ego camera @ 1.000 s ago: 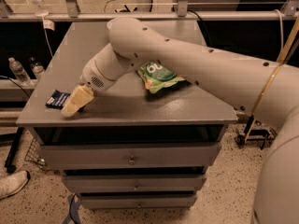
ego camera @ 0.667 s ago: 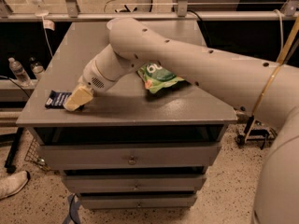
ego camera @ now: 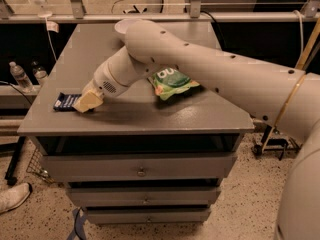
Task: Pick rxbar blueberry
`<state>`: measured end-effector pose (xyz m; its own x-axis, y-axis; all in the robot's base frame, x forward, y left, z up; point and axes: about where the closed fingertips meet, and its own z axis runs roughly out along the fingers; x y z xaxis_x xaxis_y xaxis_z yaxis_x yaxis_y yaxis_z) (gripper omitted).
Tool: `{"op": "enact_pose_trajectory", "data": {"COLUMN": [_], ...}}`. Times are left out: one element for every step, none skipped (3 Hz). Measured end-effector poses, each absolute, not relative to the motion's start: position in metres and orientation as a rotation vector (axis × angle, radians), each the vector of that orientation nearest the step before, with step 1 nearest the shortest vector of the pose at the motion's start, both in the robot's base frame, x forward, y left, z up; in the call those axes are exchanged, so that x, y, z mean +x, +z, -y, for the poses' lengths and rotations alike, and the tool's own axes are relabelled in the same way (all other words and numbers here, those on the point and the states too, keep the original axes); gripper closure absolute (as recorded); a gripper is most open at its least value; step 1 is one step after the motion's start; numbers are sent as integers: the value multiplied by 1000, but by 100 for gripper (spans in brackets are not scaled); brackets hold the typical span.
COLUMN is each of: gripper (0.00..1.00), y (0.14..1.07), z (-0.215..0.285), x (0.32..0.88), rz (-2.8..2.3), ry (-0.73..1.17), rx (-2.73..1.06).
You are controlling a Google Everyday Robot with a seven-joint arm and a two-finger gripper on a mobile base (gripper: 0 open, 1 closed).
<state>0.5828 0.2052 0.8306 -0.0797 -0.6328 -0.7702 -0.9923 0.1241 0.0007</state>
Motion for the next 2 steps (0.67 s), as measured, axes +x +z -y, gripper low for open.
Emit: {"op": "enact_pose_trajectory", "data": {"gripper": [100,100], "y": [848,884], "z": [-194,-178], "x": [595,612], "rz": [-1730,-1635], "ry": [809,848], "rx": [-1515,-1452]}}
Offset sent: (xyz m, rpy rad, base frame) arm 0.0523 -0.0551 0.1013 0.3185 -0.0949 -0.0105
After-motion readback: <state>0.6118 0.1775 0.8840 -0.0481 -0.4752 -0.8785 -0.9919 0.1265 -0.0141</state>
